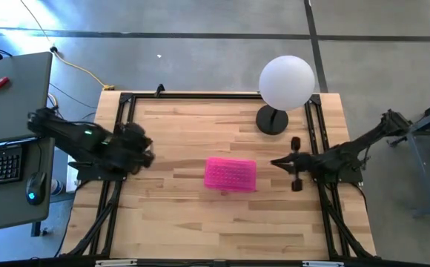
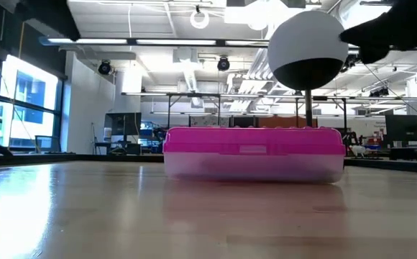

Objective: Pick & place school supplies into a supply box
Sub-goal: Return to Home Position

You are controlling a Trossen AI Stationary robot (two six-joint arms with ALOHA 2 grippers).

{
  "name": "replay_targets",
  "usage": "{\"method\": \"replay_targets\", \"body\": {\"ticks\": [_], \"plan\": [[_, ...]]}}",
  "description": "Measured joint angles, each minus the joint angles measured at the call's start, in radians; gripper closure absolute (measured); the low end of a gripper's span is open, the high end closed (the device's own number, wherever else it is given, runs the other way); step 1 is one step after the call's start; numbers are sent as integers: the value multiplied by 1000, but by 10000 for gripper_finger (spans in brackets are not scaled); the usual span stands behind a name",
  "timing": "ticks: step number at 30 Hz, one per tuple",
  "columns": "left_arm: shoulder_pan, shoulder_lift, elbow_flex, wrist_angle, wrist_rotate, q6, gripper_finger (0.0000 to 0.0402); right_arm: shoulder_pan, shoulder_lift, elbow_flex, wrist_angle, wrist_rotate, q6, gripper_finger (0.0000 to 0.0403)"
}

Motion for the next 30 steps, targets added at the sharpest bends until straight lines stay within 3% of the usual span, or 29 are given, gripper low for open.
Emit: {"method": "replay_targets", "body": {"ticks": [2, 4, 8, 10, 15, 23, 27, 30], "plan": [[-44, -128, -74, 94, -3, 168, 328, 13, -104, -57, 16, -1, -11, 403], [-83, -243, -169, 303, 27, 353, 328, 14, -189, -106, 44, -22, -54, 403], [-113, -469, -425, 858, 240, 753, 328, 11, -314, -190, 53, -75, -130, 403], [-112, -546, -543, 1040, 298, 847, 328, 11, -358, -215, 52, -71, -152, 403], [-112, -708, -723, 1067, 261, 852, 328, 11, -464, -226, 54, -68, -250, 403], [-112, -975, -827, 1029, 218, 895, 328, 10, -542, -224, -43, -99, -242, 403], [-112, -971, -853, 1052, 197, 942, 328, 10, -542, -224, -82, -100, -176, 403], [-112, -967, -917, 1197, 213, 1004, 328, 10, -542, -224, -81, -98, -175, 403]]}}
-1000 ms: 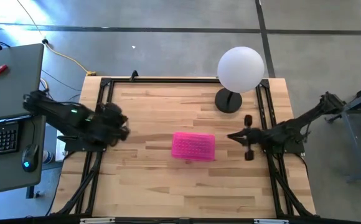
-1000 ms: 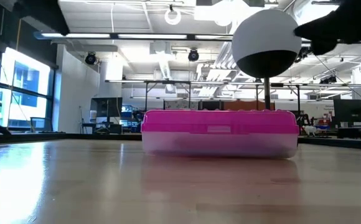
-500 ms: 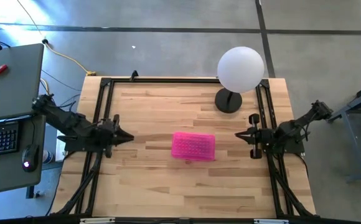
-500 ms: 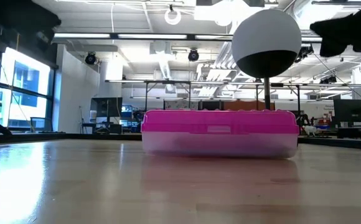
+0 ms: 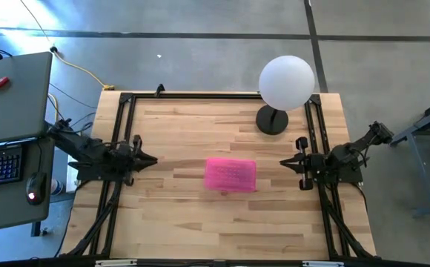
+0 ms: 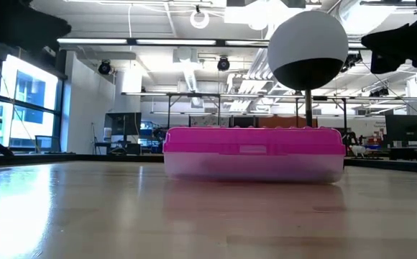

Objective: Pick & place school supplies into a supply box
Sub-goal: Return to Home Position

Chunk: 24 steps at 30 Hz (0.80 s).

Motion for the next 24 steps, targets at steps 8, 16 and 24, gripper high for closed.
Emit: {"method": "replay_targets", "body": {"ticks": [8, 16, 24], "plan": [[0, -7, -155, 239, 175, 103, 328, -2, 1, 0, -3, 8, 0, 403], [0, 20, -155, 215, 194, 0, 328, -2, 14, 0, -17, 31, -7, 402], [0, 134, -156, 203, 282, -18, 328, -2, 13, 0, -17, 81, -27, 402]]}}
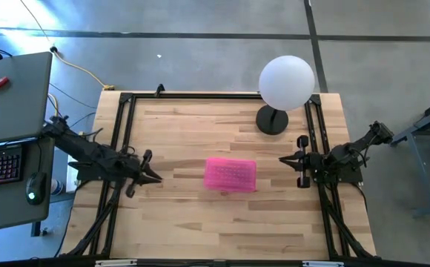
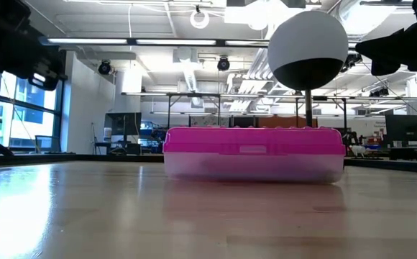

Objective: Pick & place school supplies into a supply box
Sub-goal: Return to Home Position

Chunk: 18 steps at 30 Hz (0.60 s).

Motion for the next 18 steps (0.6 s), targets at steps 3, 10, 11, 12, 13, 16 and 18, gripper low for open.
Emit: {"method": "replay_targets", "body": {"ticks": [3, 10, 11, 12, 13, 16, 18], "plan": [[0, 39, -1, 5, -19, -43, 328, 0, 0, 0, -1, 4, -21, 402], [0, 71, 4, 9, -21, 45, 328, 0, 0, -2, 39, -191, -128, 402], [0, 71, 4, 25, -21, 72, 328, 0, 0, -2, 50, -223, -137, 402], [0, 71, 5, 47, -21, 90, 328, 0, 0, -2, 52, -239, -139, 402], [0, 71, 5, 67, -21, 109, 328, 0, 0, -2, 46, -239, -139, 402], [0, 70, 5, 99, -25, 180, 328, 0, 1, -2, 11, -202, -138, 402], [0, 70, 5, 112, -27, 216, 328, 0, 1, -1, 1, -179, -137, 402]]}}
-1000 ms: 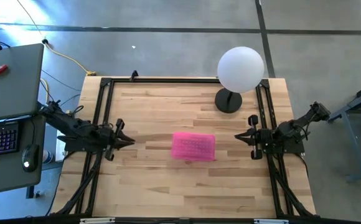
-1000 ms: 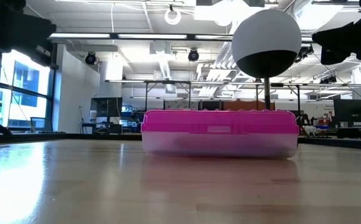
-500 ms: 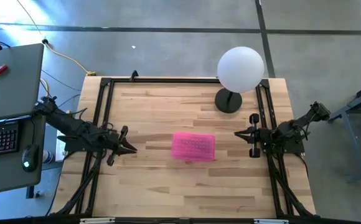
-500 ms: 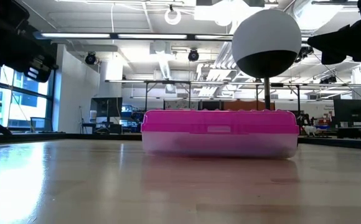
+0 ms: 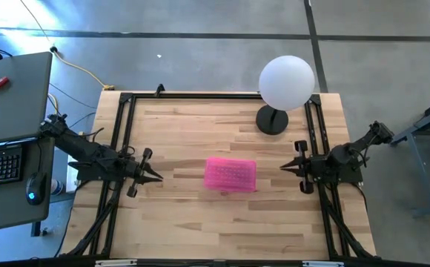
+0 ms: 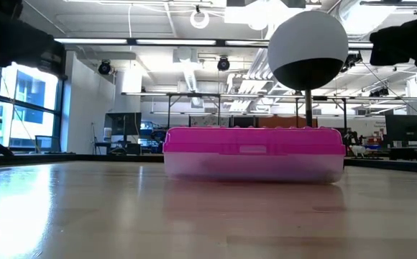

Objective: Pick & place school supplies into a supply box
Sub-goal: Return to Home Position

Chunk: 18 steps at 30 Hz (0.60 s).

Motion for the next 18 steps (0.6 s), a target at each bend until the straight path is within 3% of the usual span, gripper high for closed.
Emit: {"method": "replay_targets", "body": {"ticks": [6, 14, 18], "plan": [[0, 0, 0, -7, -1, 77, 328, 0, 0, 1, -12, -41, -24, 402], [0, 1, 1, 4, -50, 83, 328, 0, 0, 2, -12, -2, -62, 402], [0, 0, -4, 17, -8, 143, 328, 0, 0, 1, -12, 0, -62, 402]]}}
